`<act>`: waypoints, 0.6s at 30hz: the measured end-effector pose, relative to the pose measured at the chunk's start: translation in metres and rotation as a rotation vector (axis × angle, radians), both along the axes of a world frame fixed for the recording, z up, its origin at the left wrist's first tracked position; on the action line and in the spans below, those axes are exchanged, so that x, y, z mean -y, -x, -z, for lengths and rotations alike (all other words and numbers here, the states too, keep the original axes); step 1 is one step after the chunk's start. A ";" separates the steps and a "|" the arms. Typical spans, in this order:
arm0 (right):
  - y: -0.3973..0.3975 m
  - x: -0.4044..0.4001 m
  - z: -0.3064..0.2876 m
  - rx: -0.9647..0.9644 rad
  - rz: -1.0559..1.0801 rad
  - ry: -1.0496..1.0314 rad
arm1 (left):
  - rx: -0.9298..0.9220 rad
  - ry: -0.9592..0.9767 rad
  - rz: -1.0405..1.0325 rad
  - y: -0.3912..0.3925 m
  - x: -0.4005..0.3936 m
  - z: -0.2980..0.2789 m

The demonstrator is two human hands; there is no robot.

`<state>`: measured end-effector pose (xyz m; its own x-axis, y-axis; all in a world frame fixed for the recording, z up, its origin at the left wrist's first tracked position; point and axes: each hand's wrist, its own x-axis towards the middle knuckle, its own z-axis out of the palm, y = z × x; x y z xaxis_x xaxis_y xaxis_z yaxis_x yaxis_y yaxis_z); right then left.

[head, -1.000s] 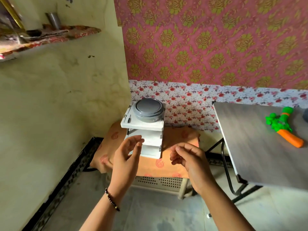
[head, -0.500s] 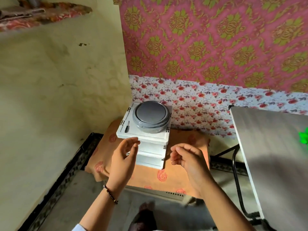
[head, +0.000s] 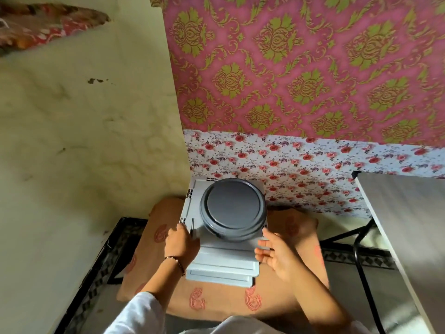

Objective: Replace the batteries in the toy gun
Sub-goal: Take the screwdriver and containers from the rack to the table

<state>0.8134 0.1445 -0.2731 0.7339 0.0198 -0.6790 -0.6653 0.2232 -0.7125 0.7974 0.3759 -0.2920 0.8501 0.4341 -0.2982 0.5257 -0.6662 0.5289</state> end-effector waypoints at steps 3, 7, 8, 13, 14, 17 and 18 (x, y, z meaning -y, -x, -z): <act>-0.012 -0.008 0.007 -0.037 -0.055 0.041 | -0.123 -0.122 0.088 -0.014 -0.011 0.017; -0.024 -0.020 0.014 -0.027 -0.046 0.116 | -0.102 -0.211 0.204 -0.026 -0.020 0.029; -0.026 -0.022 0.016 -0.013 -0.023 0.130 | -0.087 -0.223 0.226 -0.027 -0.021 0.030; -0.031 -0.030 0.019 0.049 0.093 0.081 | -0.032 -0.206 0.246 -0.031 -0.027 0.035; -0.031 -0.031 0.021 0.045 0.124 0.065 | -0.028 -0.197 0.249 -0.032 -0.027 0.036; -0.031 -0.033 0.021 0.045 0.201 0.030 | -0.015 -0.135 0.227 -0.036 -0.029 0.041; -0.030 -0.033 0.020 0.055 0.223 0.026 | -0.002 -0.108 0.213 -0.037 -0.030 0.041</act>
